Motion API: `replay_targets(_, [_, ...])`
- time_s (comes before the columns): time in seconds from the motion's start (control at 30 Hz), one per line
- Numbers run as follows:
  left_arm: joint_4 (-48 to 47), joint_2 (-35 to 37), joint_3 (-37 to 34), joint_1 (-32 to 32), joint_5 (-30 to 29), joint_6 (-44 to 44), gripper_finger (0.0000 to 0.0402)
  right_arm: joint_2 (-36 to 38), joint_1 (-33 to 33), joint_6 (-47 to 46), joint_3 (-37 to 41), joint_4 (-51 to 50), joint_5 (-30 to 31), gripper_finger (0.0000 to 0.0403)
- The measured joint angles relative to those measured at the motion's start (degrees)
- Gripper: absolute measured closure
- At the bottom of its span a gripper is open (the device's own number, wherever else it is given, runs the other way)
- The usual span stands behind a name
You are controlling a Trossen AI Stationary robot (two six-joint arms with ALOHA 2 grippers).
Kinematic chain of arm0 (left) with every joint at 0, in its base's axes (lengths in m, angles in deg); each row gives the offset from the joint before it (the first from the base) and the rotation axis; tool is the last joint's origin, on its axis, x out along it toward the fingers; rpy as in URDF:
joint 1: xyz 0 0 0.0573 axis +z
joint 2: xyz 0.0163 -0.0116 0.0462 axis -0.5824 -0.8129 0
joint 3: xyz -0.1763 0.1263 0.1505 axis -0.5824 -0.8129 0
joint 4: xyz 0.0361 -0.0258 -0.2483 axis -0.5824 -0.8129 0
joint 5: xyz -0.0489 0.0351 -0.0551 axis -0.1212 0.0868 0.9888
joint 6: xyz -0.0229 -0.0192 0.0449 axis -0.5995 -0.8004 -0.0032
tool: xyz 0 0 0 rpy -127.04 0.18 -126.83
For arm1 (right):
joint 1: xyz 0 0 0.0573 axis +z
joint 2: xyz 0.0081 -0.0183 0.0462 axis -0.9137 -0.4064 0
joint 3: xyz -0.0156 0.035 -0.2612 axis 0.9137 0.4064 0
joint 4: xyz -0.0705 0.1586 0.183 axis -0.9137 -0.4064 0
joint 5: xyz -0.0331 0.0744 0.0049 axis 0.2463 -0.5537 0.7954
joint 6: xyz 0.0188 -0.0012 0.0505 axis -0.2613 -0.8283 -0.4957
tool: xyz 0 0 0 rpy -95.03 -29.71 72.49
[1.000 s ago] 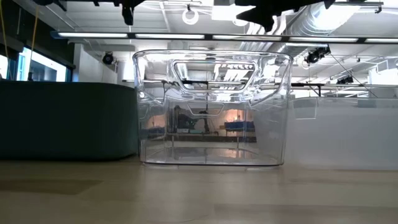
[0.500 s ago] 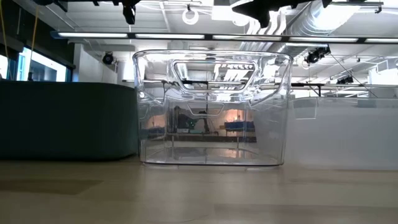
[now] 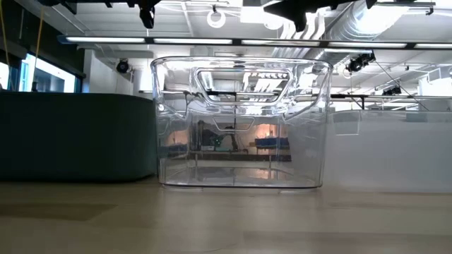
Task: Sort silverware by color (type)
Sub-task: Put the orange spoon into the transparent bin
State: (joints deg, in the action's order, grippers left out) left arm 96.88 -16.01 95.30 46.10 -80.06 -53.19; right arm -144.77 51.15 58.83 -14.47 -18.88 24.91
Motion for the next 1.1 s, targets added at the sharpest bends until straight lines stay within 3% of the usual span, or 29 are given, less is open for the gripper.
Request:
replay_targets(0.43, [0.0,0.0,0.0,0.0,0.0,0.0,0.0401,0.0,-0.2,1.4,0.0,0.0,0.1,0.0397])
replay_targets(1.1, [0.0,0.0,0.0,0.0,0.0,0.0,0.0401,0.0,-0.2,1.4,0.0,0.0,0.0,0.0402])
